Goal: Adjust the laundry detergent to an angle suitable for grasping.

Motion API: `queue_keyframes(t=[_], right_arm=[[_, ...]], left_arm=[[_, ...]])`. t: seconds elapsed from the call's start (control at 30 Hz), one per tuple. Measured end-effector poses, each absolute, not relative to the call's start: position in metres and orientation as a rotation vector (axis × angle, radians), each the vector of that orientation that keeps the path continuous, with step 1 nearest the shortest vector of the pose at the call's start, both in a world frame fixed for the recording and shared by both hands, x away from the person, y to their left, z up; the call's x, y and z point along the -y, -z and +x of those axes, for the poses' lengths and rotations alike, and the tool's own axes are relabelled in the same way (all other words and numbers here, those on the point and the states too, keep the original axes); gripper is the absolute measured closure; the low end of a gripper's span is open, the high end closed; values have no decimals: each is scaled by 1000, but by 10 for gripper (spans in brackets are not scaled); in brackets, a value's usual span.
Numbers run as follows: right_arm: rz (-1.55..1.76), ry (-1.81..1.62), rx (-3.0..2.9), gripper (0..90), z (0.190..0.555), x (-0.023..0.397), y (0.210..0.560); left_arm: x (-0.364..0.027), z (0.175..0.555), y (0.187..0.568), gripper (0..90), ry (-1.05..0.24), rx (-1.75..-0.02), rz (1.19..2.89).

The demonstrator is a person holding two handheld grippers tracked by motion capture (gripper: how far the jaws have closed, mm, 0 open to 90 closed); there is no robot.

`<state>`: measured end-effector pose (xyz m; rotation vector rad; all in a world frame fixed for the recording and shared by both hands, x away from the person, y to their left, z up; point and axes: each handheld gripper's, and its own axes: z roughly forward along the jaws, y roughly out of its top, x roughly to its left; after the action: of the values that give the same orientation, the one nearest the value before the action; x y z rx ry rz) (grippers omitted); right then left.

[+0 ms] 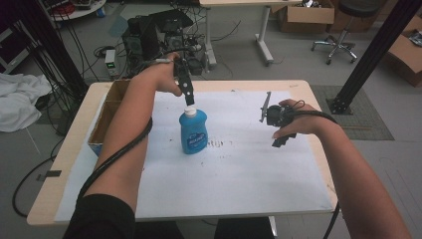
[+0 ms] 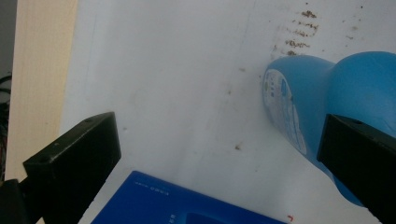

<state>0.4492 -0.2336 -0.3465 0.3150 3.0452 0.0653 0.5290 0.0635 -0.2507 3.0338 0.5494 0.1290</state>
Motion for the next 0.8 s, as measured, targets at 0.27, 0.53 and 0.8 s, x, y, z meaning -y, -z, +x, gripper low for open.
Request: queue_keyframes(t=[0.27,0.53,0.8], right_arm=[[298,-49,-3033,159,445,232,344],[280,-81,-3025,159,442,232,341],[292,-74,-3024,160,444,234,340]], left_arm=[[-68,532,244,1,-147,-558,3030],[-69,531,236,1,-165,-583,3004],[-67,533,231,0,-178,-562,2999]])
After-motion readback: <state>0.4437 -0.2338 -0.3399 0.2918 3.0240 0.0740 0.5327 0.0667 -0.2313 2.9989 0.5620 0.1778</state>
